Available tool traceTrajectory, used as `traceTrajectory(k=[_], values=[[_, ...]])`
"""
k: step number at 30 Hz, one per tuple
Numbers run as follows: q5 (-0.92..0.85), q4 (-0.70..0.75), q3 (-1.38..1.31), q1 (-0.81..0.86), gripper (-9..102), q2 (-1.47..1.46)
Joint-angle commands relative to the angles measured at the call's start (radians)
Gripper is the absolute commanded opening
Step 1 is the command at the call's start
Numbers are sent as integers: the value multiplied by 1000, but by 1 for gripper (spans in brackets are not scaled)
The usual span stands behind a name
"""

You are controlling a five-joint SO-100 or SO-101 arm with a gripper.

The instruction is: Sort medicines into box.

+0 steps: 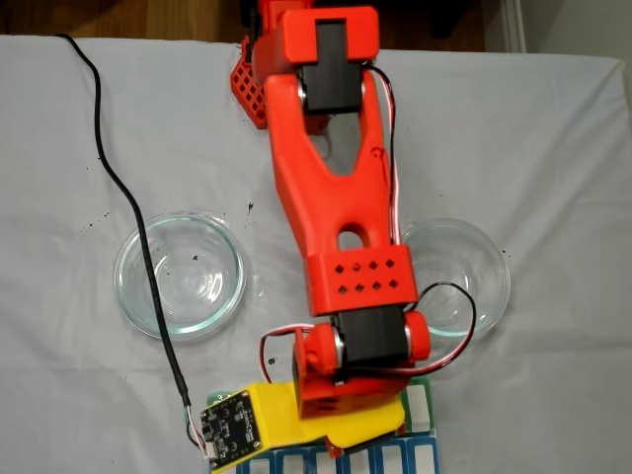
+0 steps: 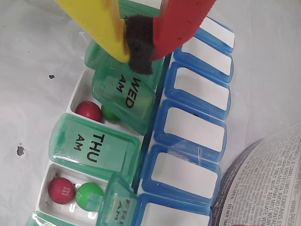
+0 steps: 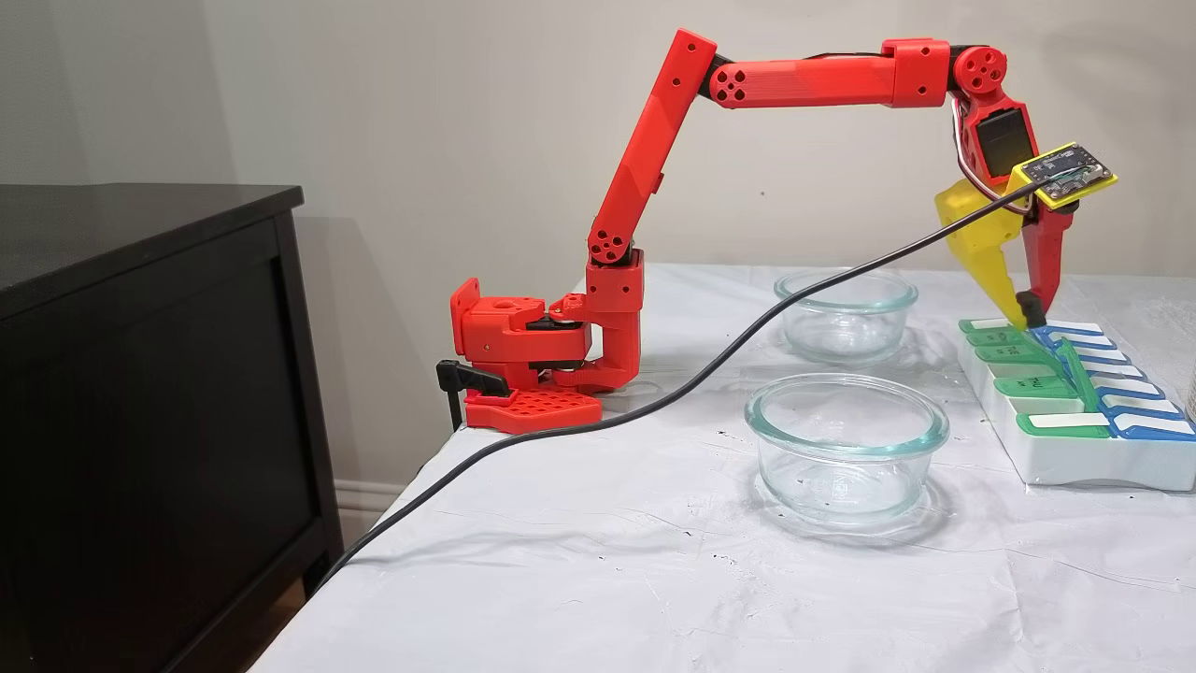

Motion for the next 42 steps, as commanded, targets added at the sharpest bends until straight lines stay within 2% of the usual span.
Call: traceTrajectory(k=[1, 16, 21, 31, 37, 42], values=[[-38, 5, -129, 21, 0, 28], [-84, 26, 84, -15, 0, 86], [-91, -63, 186, -9, 0, 84], [-121, -80, 209, 5, 0, 106], [-140, -84, 201, 67, 0, 285], [-77, -115, 176, 178, 0, 377]])
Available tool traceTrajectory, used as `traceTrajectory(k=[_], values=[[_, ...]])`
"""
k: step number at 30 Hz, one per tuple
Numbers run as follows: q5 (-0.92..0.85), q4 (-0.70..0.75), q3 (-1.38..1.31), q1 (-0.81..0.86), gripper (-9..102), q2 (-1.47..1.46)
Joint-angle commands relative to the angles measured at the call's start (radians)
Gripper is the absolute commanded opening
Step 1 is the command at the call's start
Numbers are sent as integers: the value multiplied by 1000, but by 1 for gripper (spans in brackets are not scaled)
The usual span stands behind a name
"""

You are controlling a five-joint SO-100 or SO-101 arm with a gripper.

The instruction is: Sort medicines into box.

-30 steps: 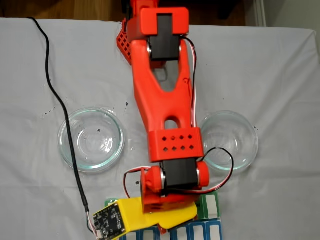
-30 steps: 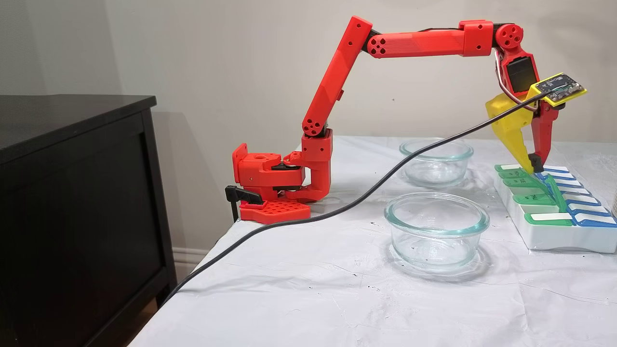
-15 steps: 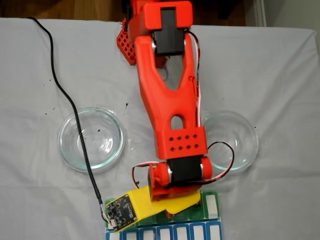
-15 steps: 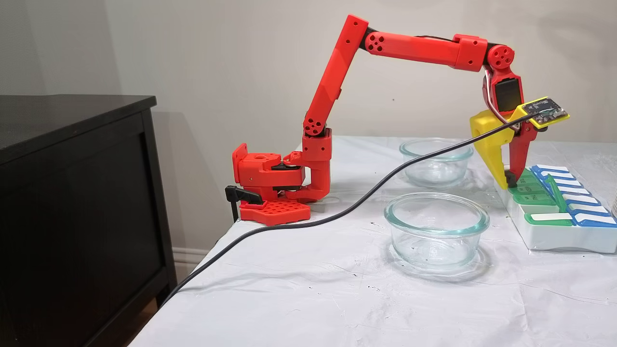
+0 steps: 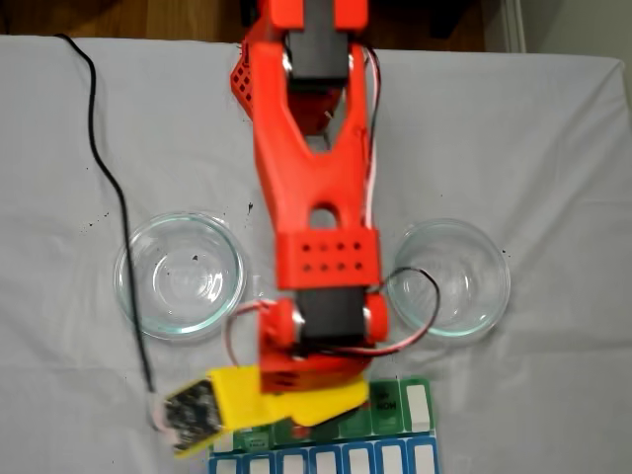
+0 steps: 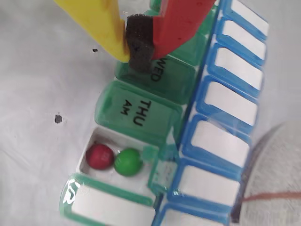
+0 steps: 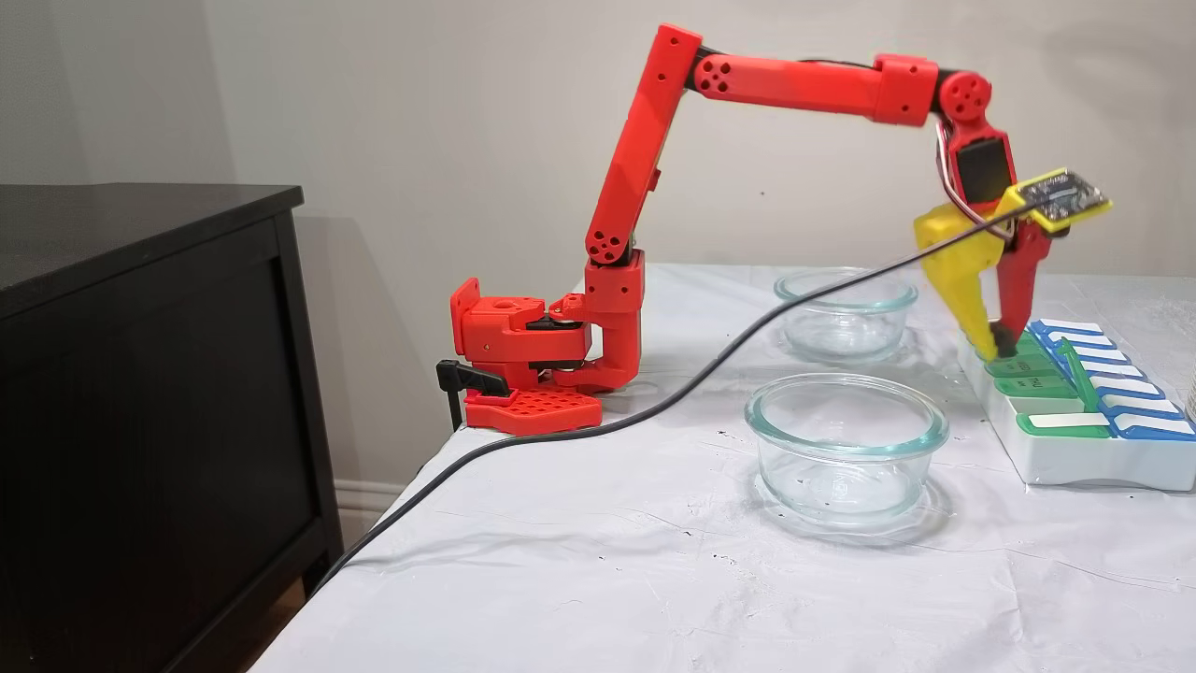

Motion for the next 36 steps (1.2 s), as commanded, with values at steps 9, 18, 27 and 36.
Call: traceTrajectory(k=[9, 18, 27, 36], values=[[60, -244, -81, 153, 0, 74], [106, -311, -63, 89, 0, 17], [78, -278, -120, 97, 0, -64], [48, -210, -15, 94, 0, 25]])
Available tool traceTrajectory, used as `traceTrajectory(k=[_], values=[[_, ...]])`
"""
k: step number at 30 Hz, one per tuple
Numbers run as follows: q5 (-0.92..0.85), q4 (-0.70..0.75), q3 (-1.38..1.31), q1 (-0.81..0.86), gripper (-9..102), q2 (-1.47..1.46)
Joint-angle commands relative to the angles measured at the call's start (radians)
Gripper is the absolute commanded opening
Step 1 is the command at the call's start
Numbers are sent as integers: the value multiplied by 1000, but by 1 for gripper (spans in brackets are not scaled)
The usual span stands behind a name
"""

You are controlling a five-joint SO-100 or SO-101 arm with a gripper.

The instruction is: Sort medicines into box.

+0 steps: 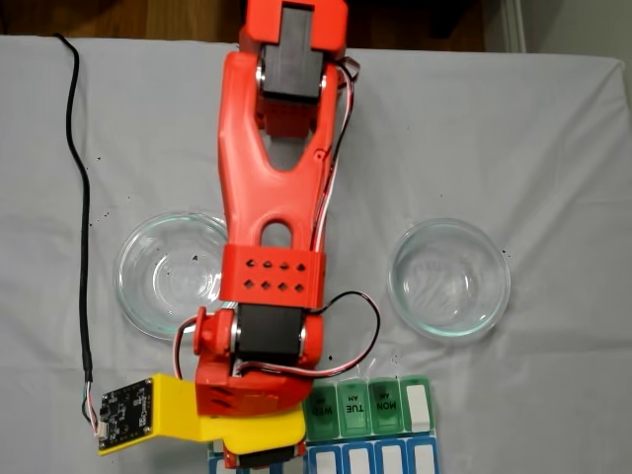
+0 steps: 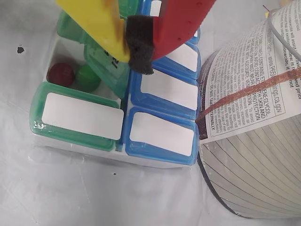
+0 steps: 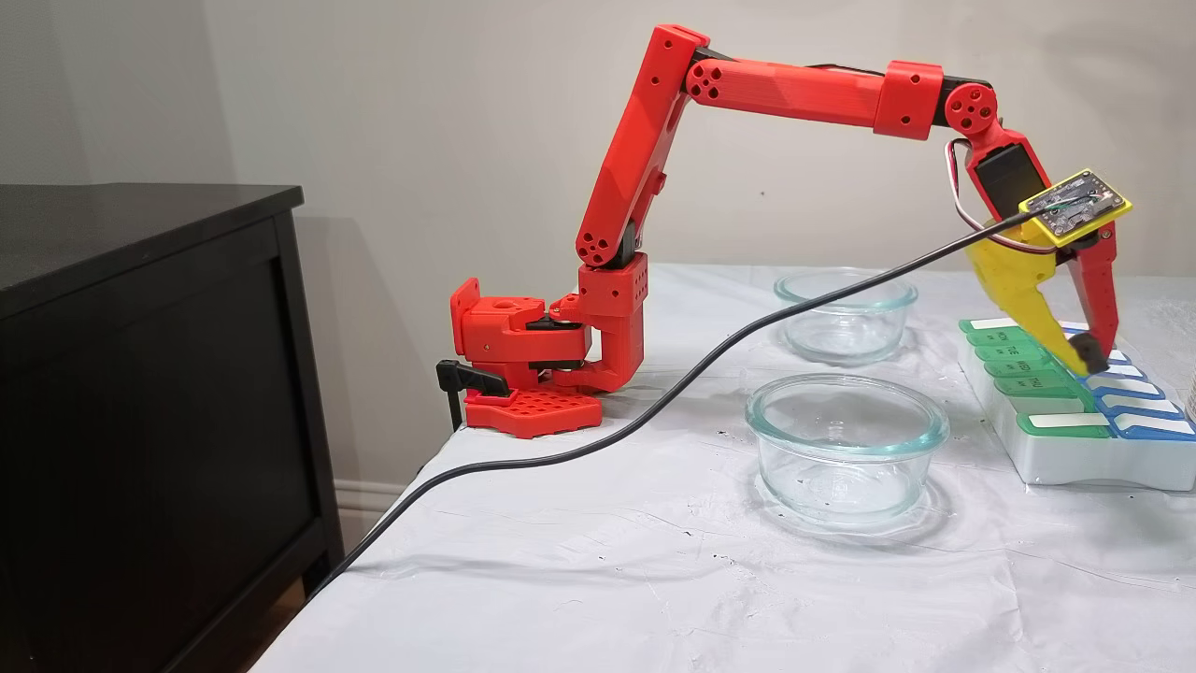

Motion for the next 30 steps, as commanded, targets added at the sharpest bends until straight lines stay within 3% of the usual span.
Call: traceTrajectory(k=[1, 15, 30], values=[[-26, 25, 12, -8, 0, 149], [-74, 74, 218, 11, 0, 253], [-51, 49, 204, 9, 0, 164]])
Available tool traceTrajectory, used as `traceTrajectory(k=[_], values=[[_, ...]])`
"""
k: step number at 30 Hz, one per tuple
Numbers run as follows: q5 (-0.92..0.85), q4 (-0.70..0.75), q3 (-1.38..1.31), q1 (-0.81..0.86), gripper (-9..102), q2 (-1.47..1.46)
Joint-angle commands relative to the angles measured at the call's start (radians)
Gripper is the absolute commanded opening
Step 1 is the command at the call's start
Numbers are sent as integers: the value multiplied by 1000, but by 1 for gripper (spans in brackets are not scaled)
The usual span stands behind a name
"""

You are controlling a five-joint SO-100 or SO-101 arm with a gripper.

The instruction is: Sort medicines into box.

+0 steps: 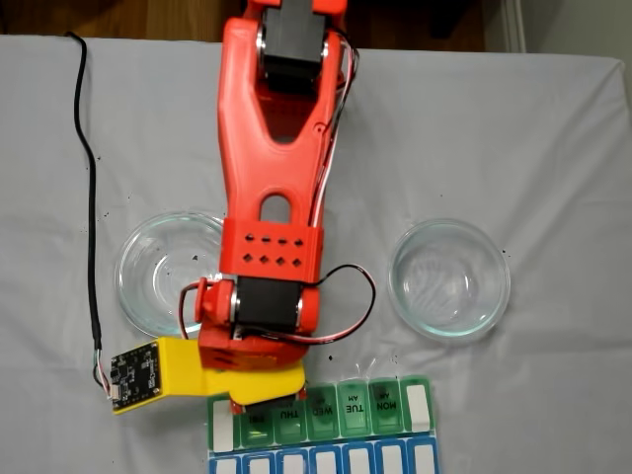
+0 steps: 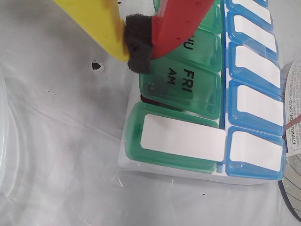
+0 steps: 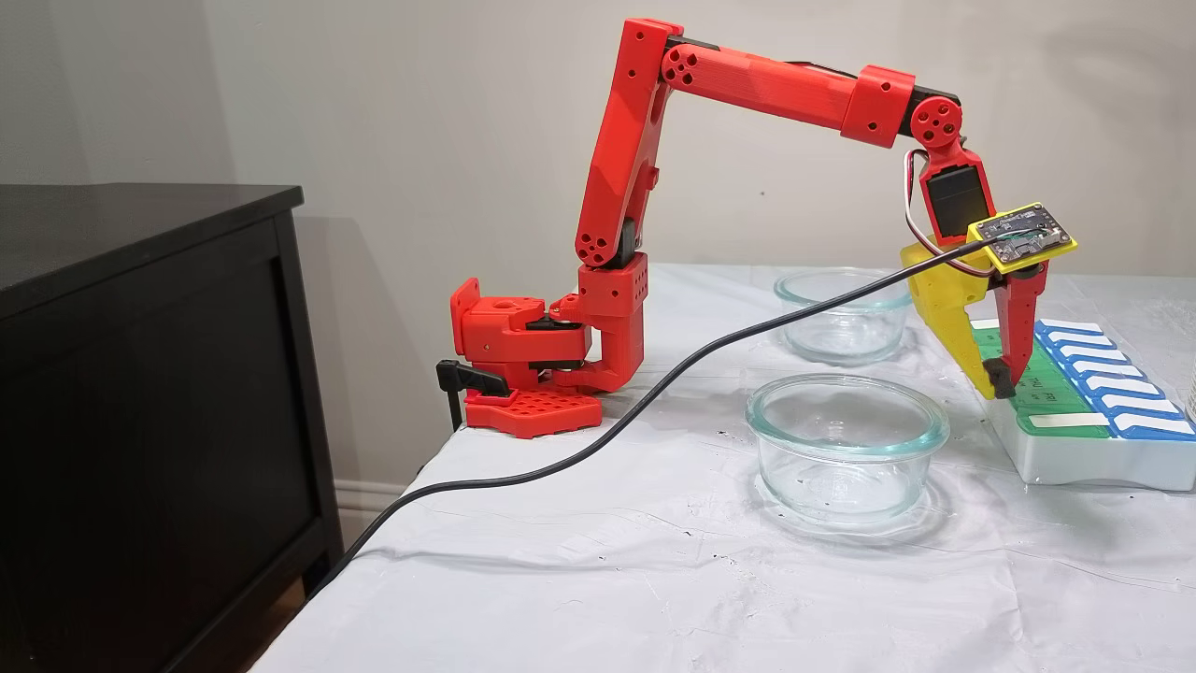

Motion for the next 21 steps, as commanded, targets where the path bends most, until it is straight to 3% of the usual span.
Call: traceTrajectory(k=[1, 9, 21], values=[[17, -18, -43, 9, 0, 17], [63, 55, -121, 18, 0, -152], [64, 5, -29, 6, 0, 138]])
